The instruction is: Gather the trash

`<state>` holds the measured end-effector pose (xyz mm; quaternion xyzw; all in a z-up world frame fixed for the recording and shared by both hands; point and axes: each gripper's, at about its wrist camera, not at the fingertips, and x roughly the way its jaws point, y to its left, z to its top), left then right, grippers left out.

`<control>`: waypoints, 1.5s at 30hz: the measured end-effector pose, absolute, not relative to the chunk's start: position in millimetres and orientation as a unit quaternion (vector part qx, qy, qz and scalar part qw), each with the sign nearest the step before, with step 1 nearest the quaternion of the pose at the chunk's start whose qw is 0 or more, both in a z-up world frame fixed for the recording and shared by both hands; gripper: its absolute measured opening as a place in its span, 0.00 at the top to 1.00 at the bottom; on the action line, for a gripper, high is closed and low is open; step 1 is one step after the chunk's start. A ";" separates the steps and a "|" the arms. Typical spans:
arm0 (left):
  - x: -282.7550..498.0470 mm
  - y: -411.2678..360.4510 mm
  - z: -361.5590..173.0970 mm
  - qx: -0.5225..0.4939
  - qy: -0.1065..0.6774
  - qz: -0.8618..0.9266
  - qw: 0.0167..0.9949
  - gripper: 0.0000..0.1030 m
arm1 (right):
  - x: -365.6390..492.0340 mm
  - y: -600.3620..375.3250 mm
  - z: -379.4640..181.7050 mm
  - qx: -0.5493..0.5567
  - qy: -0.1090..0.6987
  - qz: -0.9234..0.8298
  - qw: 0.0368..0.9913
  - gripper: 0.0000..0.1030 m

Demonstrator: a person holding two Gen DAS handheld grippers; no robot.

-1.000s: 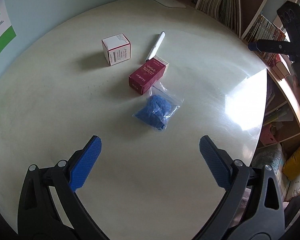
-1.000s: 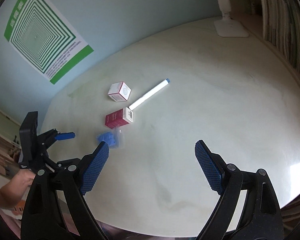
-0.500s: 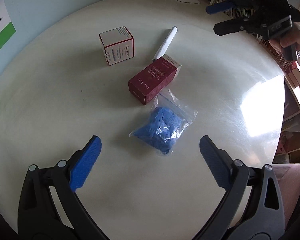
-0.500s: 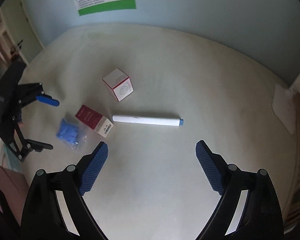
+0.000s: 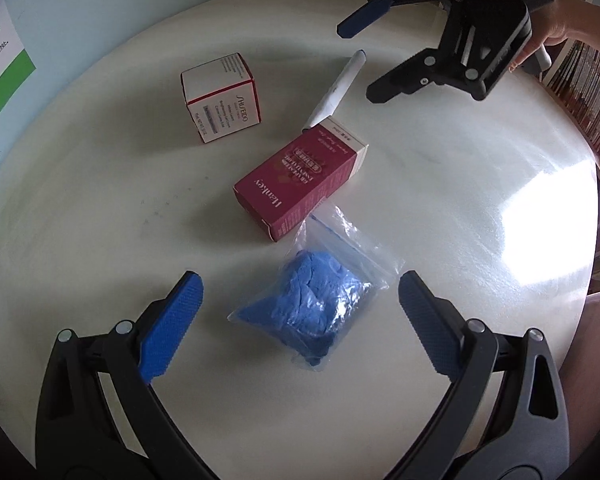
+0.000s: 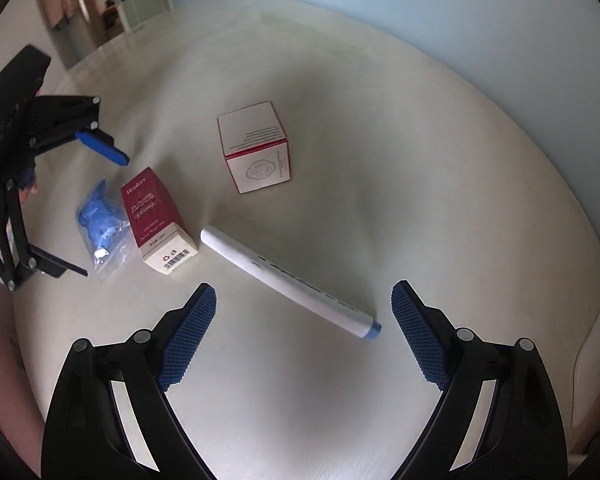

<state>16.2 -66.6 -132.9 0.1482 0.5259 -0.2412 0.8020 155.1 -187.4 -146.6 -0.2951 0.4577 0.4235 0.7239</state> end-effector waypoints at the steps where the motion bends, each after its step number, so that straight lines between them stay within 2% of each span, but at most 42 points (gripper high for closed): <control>1: 16.3 -64.5 -133.2 0.147 0.527 -0.238 0.803 0.08 | 154.0 -185.9 -149.7 -0.303 0.458 0.425 0.719 0.15; 3: 19.7 -60.2 -135.7 0.144 0.532 -0.229 0.802 0.08 | 150.4 -183.0 -156.2 -0.324 0.457 0.421 0.714 0.16; 4: 21.2 -61.7 -137.1 0.143 0.534 -0.230 0.801 0.10 | 149.6 -182.3 -159.1 -0.329 0.458 0.419 0.711 0.24; 5: 21.4 -60.3 -137.7 0.142 0.534 -0.232 0.801 0.12 | 148.8 -184.1 -158.7 -0.321 0.459 0.423 0.712 0.25; 7: 20.8 -58.0 -137.6 0.141 0.533 -0.240 0.799 0.18 | 148.4 -188.2 -157.7 -0.307 0.466 0.426 0.712 0.40; 8: 19.9 -57.4 -136.5 0.142 0.530 -0.244 0.799 0.21 | 146.8 -189.9 -157.2 -0.305 0.466 0.425 0.713 0.41; 12: 10.1 -53.7 -131.6 0.150 0.523 -0.264 0.796 0.35 | 139.9 -194.9 -156.2 -0.294 0.474 0.426 0.713 0.61; 13: 10.5 -53.9 -131.2 0.151 0.523 -0.266 0.796 0.37 | 139.7 -195.8 -154.4 -0.289 0.477 0.426 0.712 0.71; 15: 9.6 -52.2 -129.3 0.148 0.520 -0.273 0.796 0.44 | 138.3 -196.8 -153.7 -0.277 0.490 0.425 0.709 0.85; 16: 10.7 -42.0 -130.4 0.147 0.518 -0.275 0.796 0.49 | 136.3 -194.1 -153.0 -0.274 0.494 0.421 0.710 0.86; 19: 8.9 -35.6 -127.0 0.133 0.517 -0.282 0.797 0.54 | 131.8 -193.1 -152.4 -0.256 0.507 0.412 0.712 0.87; 27: 4.2 -17.7 -118.8 0.113 0.517 -0.280 0.801 0.56 | 118.7 -212.5 -133.2 -0.181 0.524 0.363 0.749 0.87; 45: 6.2 -32.3 -76.4 0.121 0.484 -0.291 0.817 0.57 | 79.2 -253.5 -88.1 -0.128 0.484 0.268 0.823 0.87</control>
